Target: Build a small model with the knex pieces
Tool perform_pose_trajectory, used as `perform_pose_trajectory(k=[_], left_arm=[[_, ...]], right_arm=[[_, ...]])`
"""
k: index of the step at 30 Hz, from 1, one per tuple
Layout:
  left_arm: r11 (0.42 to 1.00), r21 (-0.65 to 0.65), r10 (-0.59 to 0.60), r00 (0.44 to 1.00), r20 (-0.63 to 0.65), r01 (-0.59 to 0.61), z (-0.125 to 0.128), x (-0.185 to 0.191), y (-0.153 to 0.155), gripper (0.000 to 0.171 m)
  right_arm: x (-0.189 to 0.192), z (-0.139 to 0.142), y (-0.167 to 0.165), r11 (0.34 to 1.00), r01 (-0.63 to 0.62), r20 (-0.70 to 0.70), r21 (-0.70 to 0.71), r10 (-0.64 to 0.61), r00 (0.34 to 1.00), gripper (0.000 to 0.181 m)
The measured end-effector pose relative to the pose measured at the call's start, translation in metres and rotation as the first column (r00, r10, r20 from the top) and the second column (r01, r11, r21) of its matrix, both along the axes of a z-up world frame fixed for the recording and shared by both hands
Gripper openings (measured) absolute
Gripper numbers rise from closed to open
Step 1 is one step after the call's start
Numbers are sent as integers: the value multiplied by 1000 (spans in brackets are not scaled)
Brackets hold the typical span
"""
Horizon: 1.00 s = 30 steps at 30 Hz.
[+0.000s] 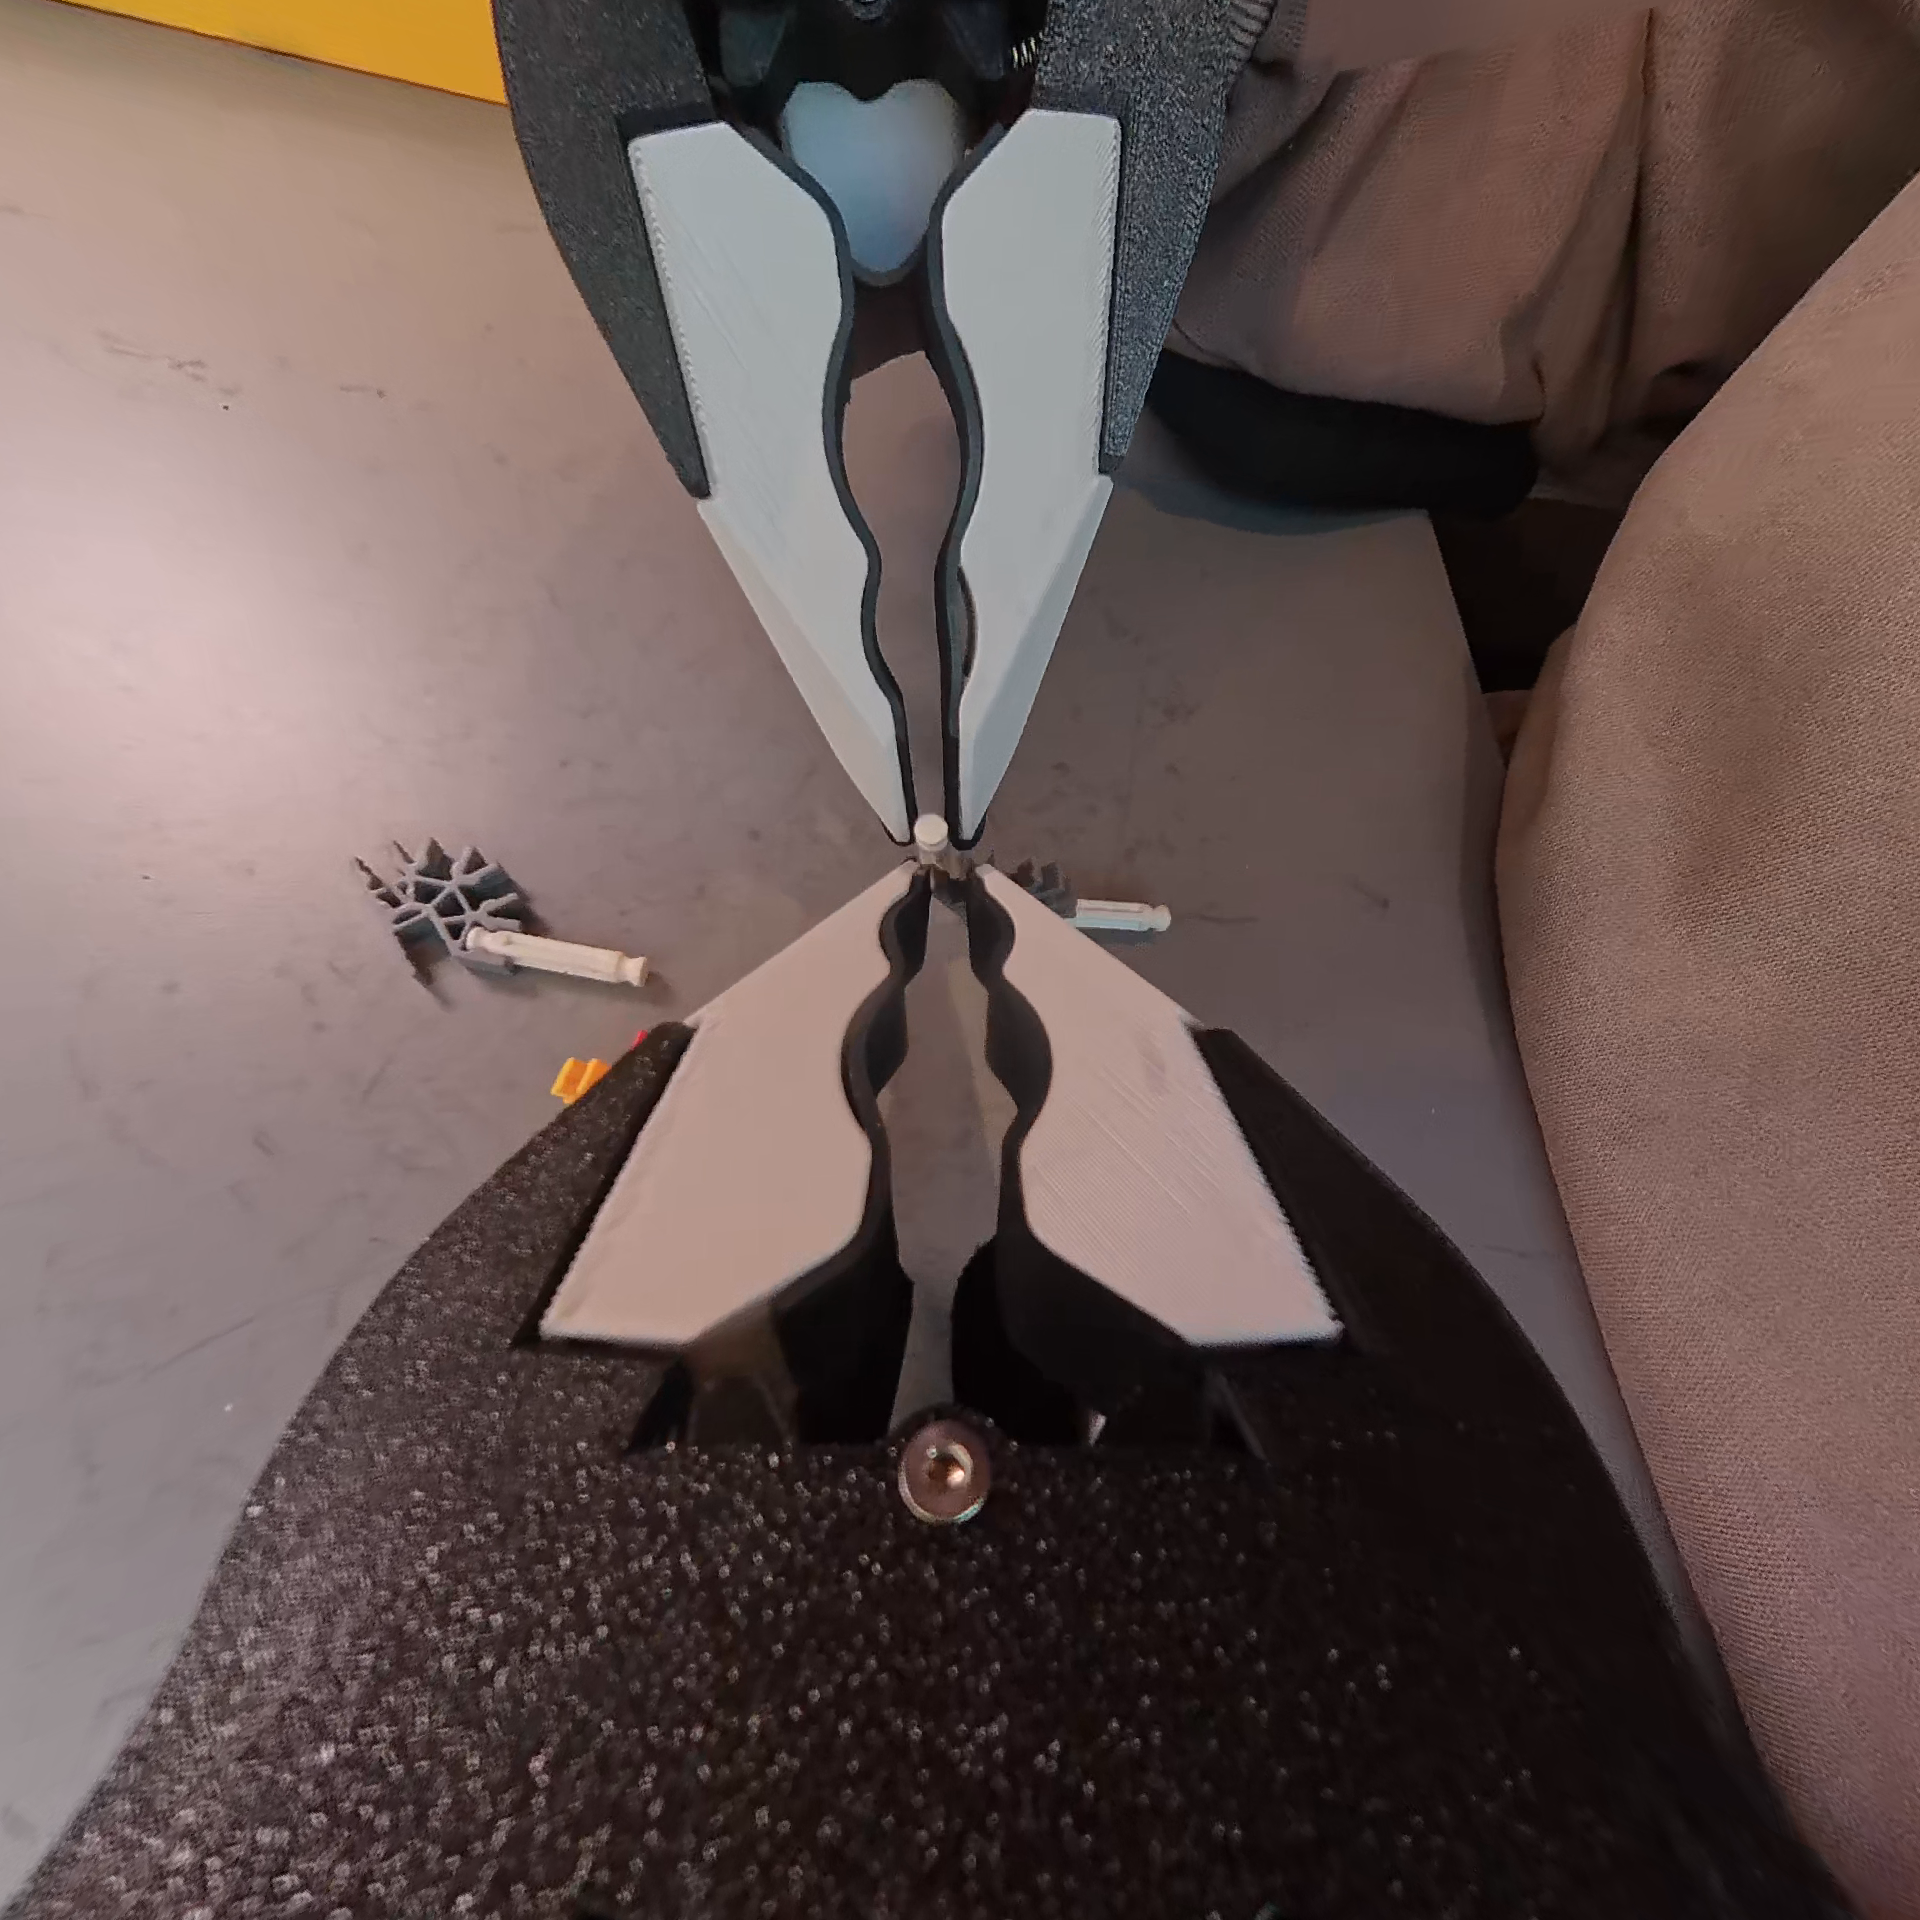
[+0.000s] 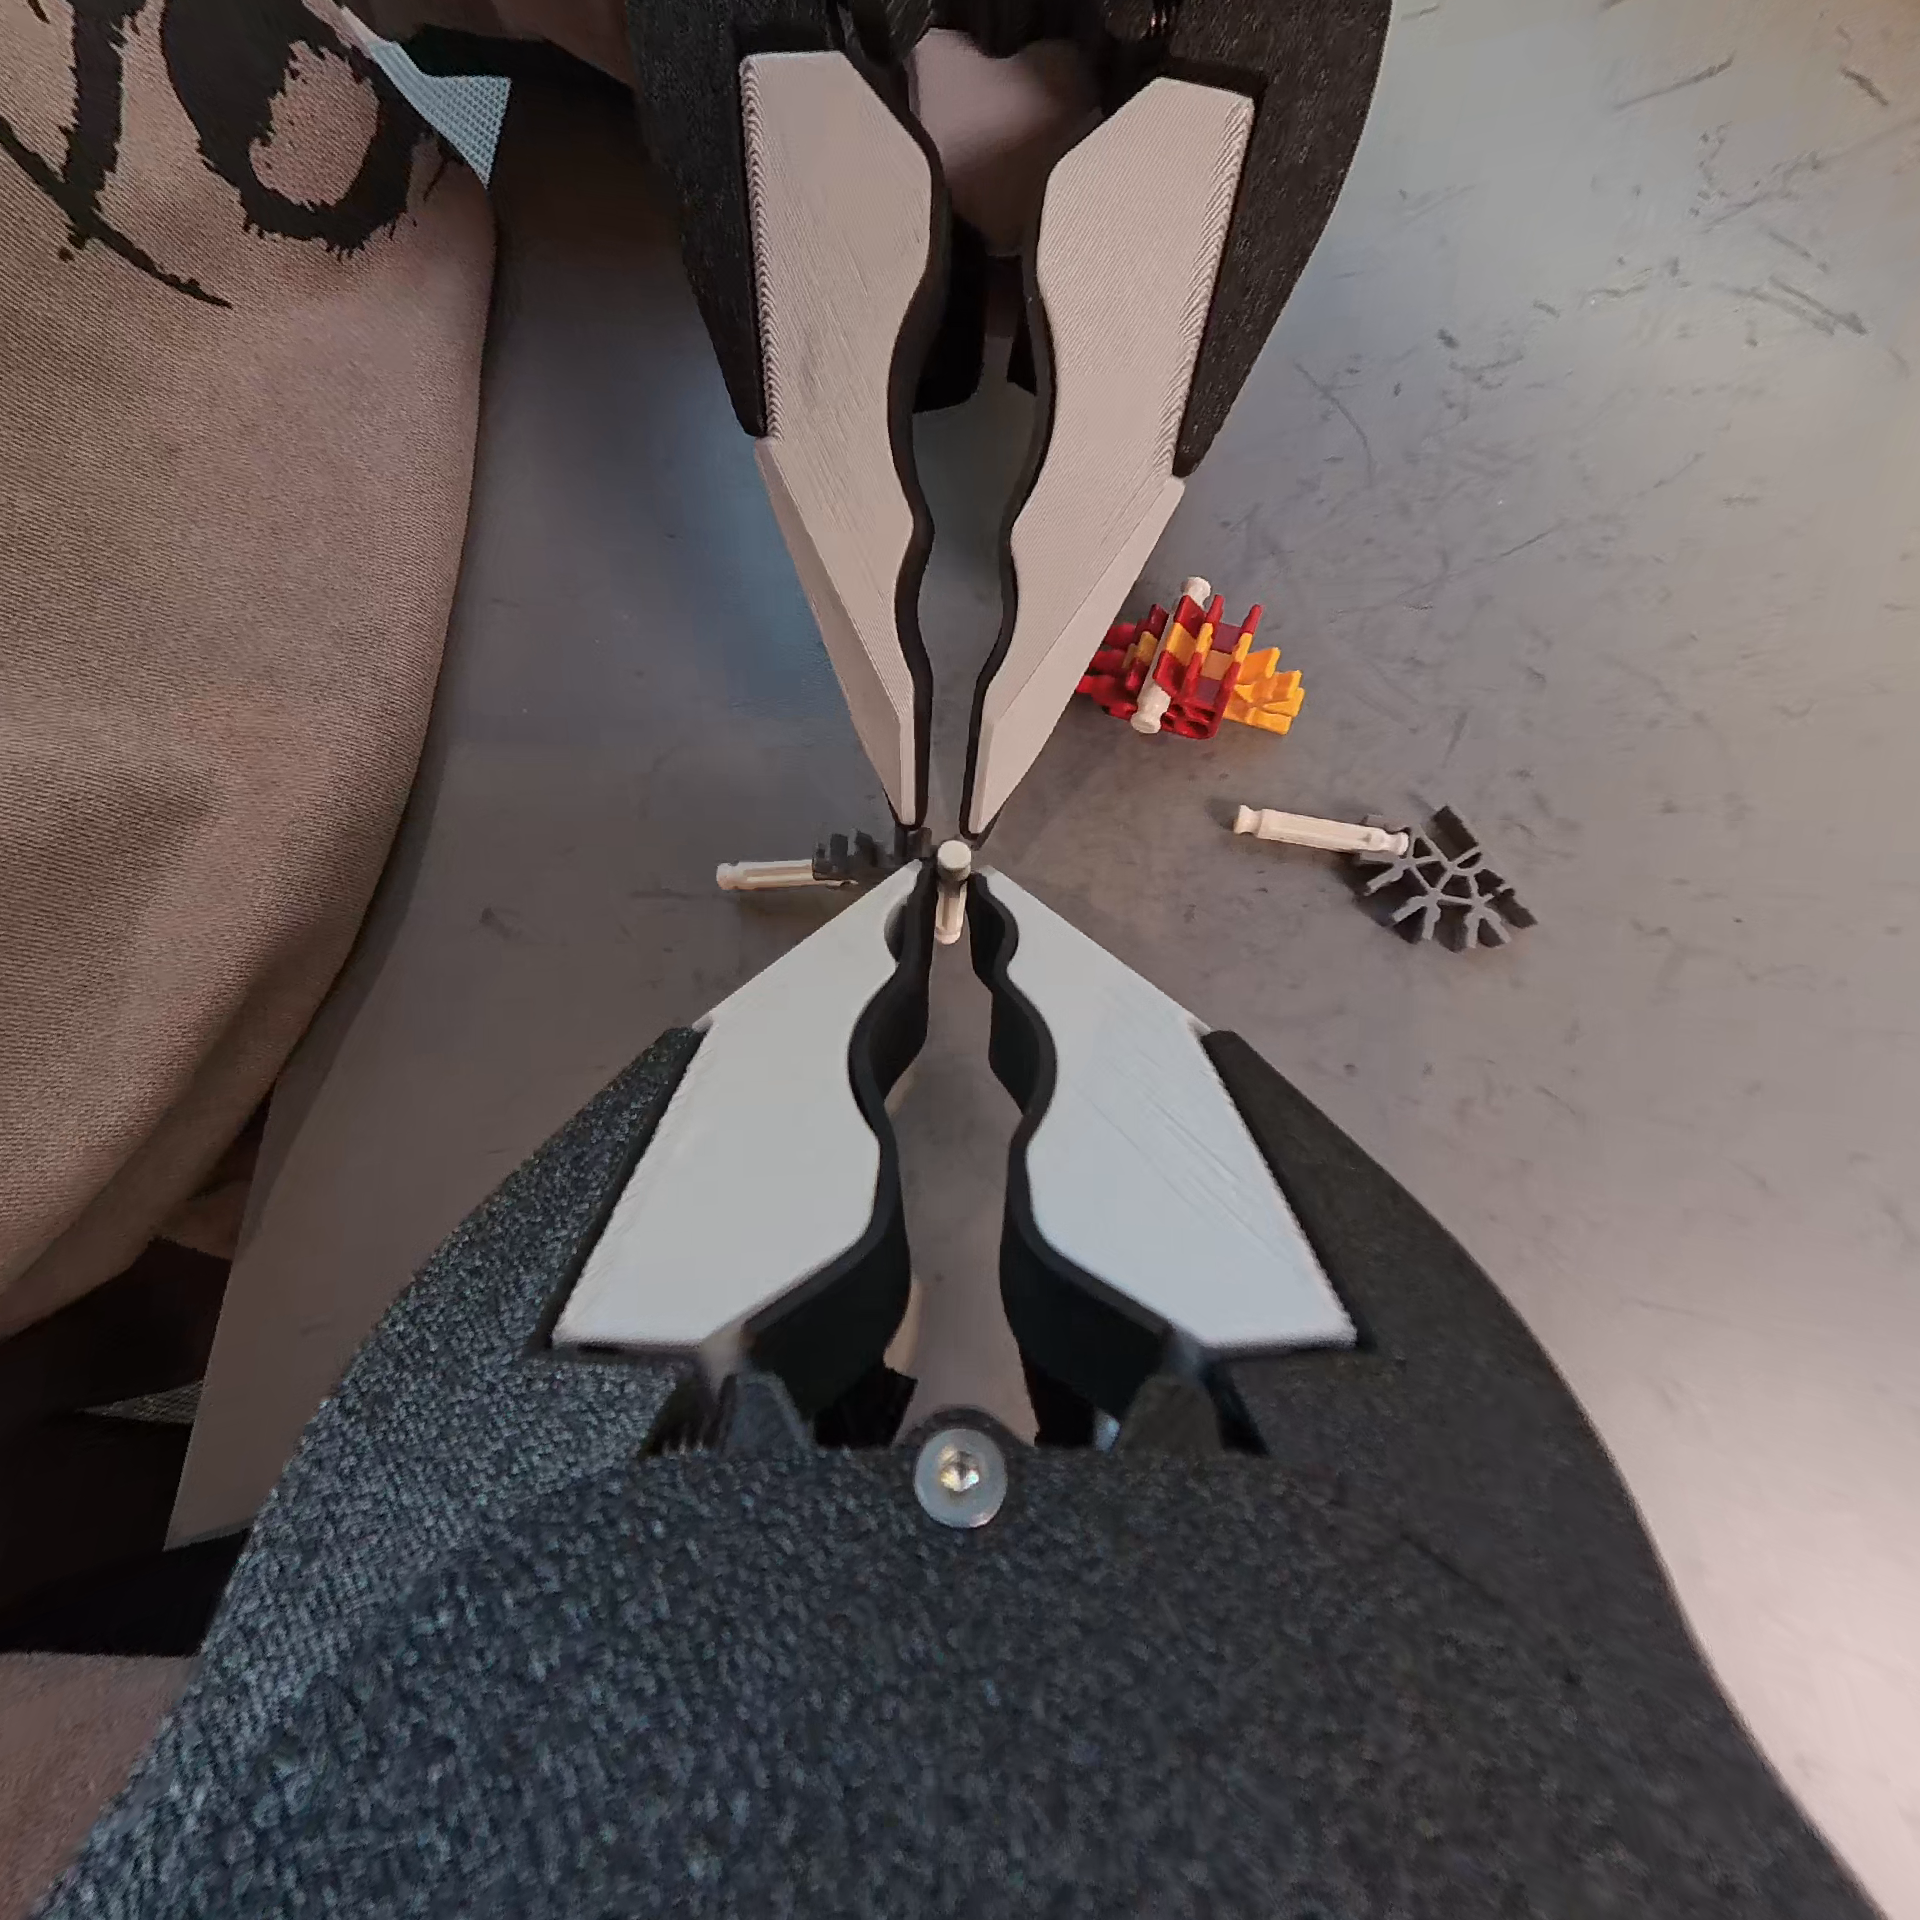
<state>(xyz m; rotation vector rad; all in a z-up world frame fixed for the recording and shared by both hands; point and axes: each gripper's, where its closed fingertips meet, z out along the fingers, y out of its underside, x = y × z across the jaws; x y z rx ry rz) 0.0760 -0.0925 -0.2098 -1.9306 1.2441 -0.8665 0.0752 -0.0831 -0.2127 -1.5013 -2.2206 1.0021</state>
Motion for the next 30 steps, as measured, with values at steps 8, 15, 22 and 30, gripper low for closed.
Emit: perform_pose_trajectory(k=[8, 15, 22, 30], left_arm=[[1000, -26, 3, 1000, 22, -3, 4, -2, 1, 10], [999, -24, 39, 993, 109, -36, 20, -2, 6, 10], [998, 39, 54, 995, 84, -58, 20, 2, 9, 9], [989, 96, 97, 989, 111, -108, 29, -1, 17, 5]], right_arm=[[-1, 7, 1, 1000, 6, -26, -2, -6, 1000, 3], [-3, 10, -1, 1000, 6, -36, 14, -5, 999, 3], [-4, 12, 1, 999, 21, -40, 27, -20, 999, 3], [-6, 22, 11, 996, 54, -91, 71, -48, 995, 3]])
